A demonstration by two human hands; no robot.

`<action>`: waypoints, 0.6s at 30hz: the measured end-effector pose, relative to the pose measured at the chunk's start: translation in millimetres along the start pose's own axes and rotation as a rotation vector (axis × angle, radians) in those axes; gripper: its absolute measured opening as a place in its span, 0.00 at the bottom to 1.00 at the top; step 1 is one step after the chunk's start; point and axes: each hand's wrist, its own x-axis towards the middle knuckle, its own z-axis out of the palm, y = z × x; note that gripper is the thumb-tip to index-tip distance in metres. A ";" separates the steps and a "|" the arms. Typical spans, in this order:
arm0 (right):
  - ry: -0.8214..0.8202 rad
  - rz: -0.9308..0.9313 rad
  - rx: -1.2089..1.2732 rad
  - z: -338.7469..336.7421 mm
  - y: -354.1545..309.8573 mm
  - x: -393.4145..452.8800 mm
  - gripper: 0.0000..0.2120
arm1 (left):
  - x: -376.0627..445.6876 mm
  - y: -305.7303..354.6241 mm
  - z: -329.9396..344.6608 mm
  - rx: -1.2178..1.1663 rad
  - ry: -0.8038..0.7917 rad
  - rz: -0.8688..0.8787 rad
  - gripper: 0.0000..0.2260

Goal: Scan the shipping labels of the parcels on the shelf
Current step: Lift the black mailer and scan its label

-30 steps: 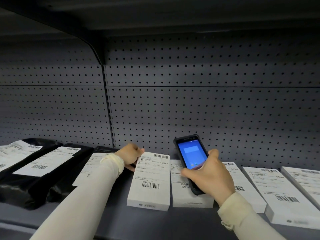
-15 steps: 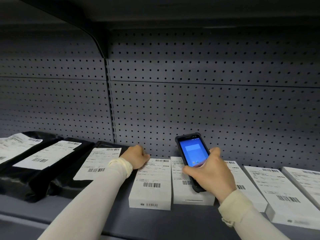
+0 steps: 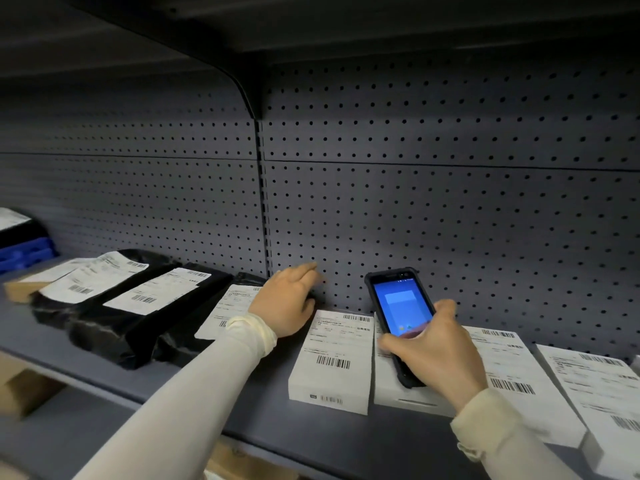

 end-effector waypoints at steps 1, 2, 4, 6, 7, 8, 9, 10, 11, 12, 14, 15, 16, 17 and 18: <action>-0.004 -0.003 0.003 0.6 -0.4 2.1 0.32 | -3.0 -2.9 -2.8 0.003 0.017 -0.016 0.21; -0.010 -0.008 0.008 1.0 -1.0 3.7 0.32 | -6.4 -6.1 -5.9 0.007 0.024 -0.040 0.21; -0.026 -0.027 0.020 2.8 -2.3 6.3 0.31 | -13.9 -15.6 -11.9 0.035 0.028 -0.102 0.21; -0.045 -0.046 0.029 5.1 -3.9 7.6 0.31 | -21.8 -27.6 -17.6 0.059 0.042 -0.156 0.19; -0.056 -0.054 0.038 6.2 -4.9 8.0 0.30 | -25.7 -33.6 -20.3 0.061 0.050 -0.182 0.18; -0.067 -0.061 0.049 7.0 -6.1 7.9 0.30 | -29.3 -39.4 -22.3 0.059 0.053 -0.208 0.16; -0.076 -0.066 0.056 7.9 -7.6 7.7 0.29 | -32.5 -44.5 -24.3 0.055 0.055 -0.233 0.15; -0.083 -0.071 0.051 8.7 -9.4 7.0 0.29 | -34.6 -49.7 -25.8 0.049 0.056 -0.255 0.14; -0.094 -0.074 0.038 9.8 -11.2 6.1 0.29 | -36.0 -55.1 -27.2 0.039 0.059 -0.274 0.13; -0.106 -0.075 0.021 11.0 -13.0 5.1 0.29 | -36.6 -60.8 -27.9 0.027 0.063 -0.289 0.12; -0.115 -0.075 -0.001 15.6 -16.2 4.9 0.29 | -35.8 -73.1 -28.9 0.009 0.071 -0.311 0.12; -0.112 -0.072 -0.006 18.2 -18.2 5.6 0.29 | -34.6 -79.4 -29.4 0.000 0.075 -0.320 0.12; -0.105 -0.070 -0.012 21.0 -20.2 6.9 0.29 | -32.9 -85.4 -30.2 -0.005 0.080 -0.327 0.12; -0.097 -0.071 -0.019 24.1 -22.8 8.8 0.29 | -30.9 -91.0 -31.6 -0.008 0.086 -0.330 0.12; -0.091 -0.072 -0.024 27.4 -25.7 11.0 0.29 | -28.3 -97.5 -32.5 -0.012 0.087 -0.331 0.11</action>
